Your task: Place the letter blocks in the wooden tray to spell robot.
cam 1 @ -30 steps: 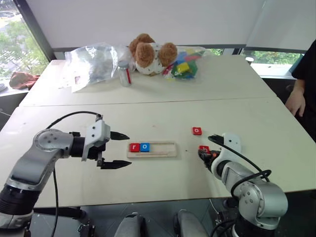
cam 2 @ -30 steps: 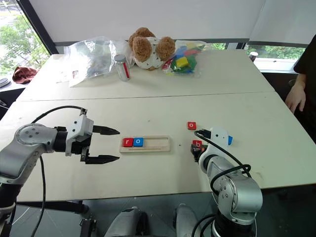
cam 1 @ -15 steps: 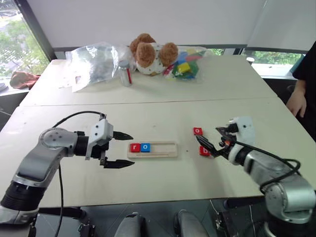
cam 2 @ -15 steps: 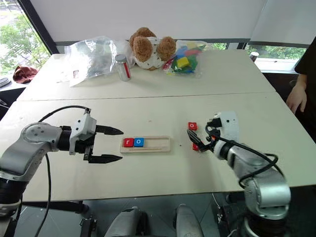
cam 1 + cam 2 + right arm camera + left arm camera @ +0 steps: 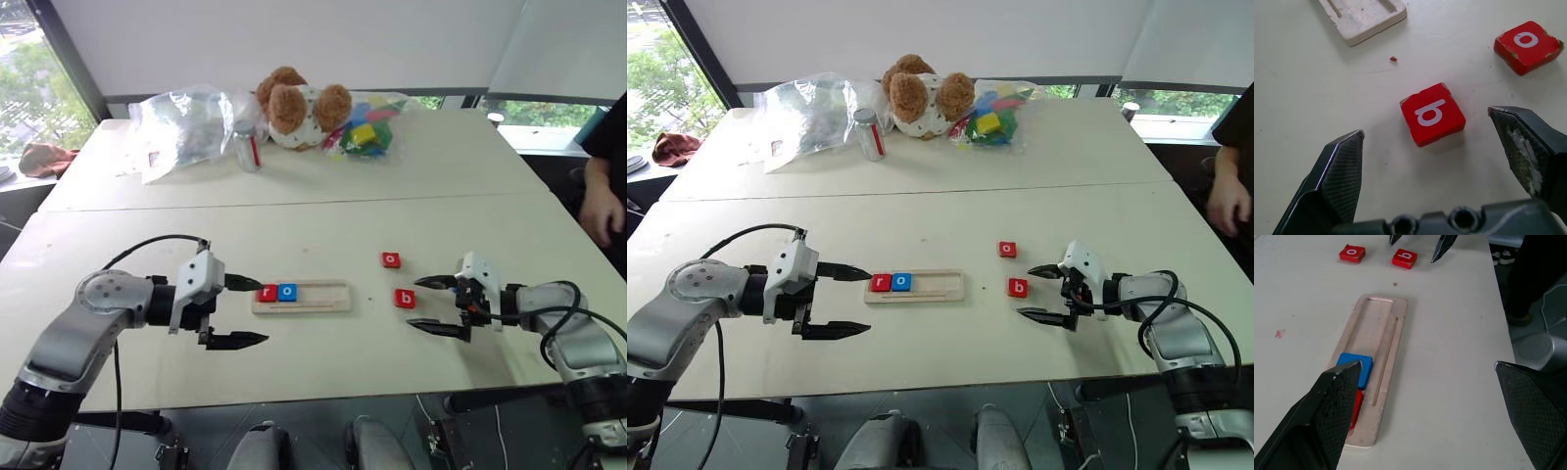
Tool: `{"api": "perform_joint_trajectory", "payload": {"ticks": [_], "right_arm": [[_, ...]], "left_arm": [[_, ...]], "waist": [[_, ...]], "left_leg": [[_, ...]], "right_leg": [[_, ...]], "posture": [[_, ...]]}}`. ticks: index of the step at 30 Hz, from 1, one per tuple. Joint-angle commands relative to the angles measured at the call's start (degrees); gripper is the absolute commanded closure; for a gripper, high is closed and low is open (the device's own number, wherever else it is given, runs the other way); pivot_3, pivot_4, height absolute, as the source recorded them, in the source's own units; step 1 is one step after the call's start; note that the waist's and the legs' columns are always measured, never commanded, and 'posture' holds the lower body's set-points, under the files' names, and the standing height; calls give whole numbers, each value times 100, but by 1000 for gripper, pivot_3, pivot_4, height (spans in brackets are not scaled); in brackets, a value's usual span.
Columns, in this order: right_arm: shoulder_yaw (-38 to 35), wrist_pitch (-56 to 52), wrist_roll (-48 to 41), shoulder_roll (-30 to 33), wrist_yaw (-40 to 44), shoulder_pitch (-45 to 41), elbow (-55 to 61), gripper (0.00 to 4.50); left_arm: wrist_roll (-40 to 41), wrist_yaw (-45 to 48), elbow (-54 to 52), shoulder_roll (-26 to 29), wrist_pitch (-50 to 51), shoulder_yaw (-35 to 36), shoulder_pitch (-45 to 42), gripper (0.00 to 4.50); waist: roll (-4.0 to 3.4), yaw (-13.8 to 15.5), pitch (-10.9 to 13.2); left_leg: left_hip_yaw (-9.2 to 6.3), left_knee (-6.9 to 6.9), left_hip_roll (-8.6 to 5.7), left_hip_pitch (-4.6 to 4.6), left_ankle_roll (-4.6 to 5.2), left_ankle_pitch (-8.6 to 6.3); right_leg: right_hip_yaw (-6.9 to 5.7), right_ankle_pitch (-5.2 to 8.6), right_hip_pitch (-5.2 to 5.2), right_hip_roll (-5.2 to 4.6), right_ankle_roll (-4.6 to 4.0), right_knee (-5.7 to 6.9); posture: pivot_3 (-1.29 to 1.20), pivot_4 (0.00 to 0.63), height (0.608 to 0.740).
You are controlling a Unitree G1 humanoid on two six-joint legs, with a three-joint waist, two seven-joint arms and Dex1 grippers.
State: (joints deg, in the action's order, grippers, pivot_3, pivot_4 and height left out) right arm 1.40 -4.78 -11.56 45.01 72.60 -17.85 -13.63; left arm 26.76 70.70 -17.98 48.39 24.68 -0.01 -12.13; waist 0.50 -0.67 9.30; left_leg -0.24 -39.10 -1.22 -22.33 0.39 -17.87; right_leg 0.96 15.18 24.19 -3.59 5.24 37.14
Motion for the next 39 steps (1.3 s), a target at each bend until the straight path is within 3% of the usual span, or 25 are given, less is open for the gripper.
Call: {"api": "perform_joint_trajectory", "payload": {"ticks": [1,3,5,6,10,11,18,21,29,39], "right_arm": [[125,543,137,8,247,-308,-538,65],[206,701,172,-60,305,-465,-785,65],[270,858,181,-110,386,-522,-898,609],[286,917,177,-126,416,-535,-931,957],[292,992,175,-216,388,-640,-1022,3065],[288,997,178,-226,369,-667,-1021,3384],[449,-225,-119,-447,293,-1188,183,3379],[874,-836,90,-837,78,-1710,586,3379],[1901,-1487,714,-1523,-152,-2522,389,3379],[2342,-1714,1091,-2055,-457,-2807,141,3379]], "left_arm": [[75,-63,-159,87,-23,173,25,0],[41,-95,-143,93,-52,171,43,0],[22,-141,-127,96,-56,178,50,0],[21,-157,-122,100,-52,181,52,0],[-39,-173,45,151,-97,216,28,0],[-39,-185,78,166,-97,236,12,0],[-171,-230,719,455,-277,584,-70,0],[-245,-139,977,651,-391,742,97,0],[-299,-104,967,682,-522,712,394,0],[-279,-303,751,522,-480,717,526,0]], "waist": [[0,14,0],[0,8,0],[0,-3,0],[0,-6,0],[0,-11,0],[-1,-13,-1],[-6,-40,3],[-8,-45,3],[-6,21,3],[-7,-38,3]], "left_leg": [[-1,0,-1,-1,0,0],[-1,0,-1,-2,-1,0],[-1,-1,0,-2,-2,1],[-2,0,0,-2,-3,1],[-2,-1,0,-1,-5,2],[-1,-1,0,-1,-5,2],[-2,5,1,-5,-9,3],[-2,11,3,-6,-10,3],[-7,8,-12,-23,-9,2],[-5,12,-11,-26,-11,3]], "right_leg": [[0,0,0,-2,0,0],[-1,0,0,-4,0,-2],[0,0,0,-5,-1,-2],[0,-1,1,-5,-1,-1],[1,-1,1,-7,-2,0],[2,-1,1,-7,-2,0],[4,-2,18,-7,-3,6],[4,-1,24,-6,-3,6],[-3,-1,27,-24,-4,-2],[-8,-1,39,-23,-3,4]], "posture": [[0,150,740],[0,150,740],[0,150,740],[0,150,740],[0,150,740],[0,150,740],[0,150,740],[0,150,740],[0,150,740],[0,150,740]]}}
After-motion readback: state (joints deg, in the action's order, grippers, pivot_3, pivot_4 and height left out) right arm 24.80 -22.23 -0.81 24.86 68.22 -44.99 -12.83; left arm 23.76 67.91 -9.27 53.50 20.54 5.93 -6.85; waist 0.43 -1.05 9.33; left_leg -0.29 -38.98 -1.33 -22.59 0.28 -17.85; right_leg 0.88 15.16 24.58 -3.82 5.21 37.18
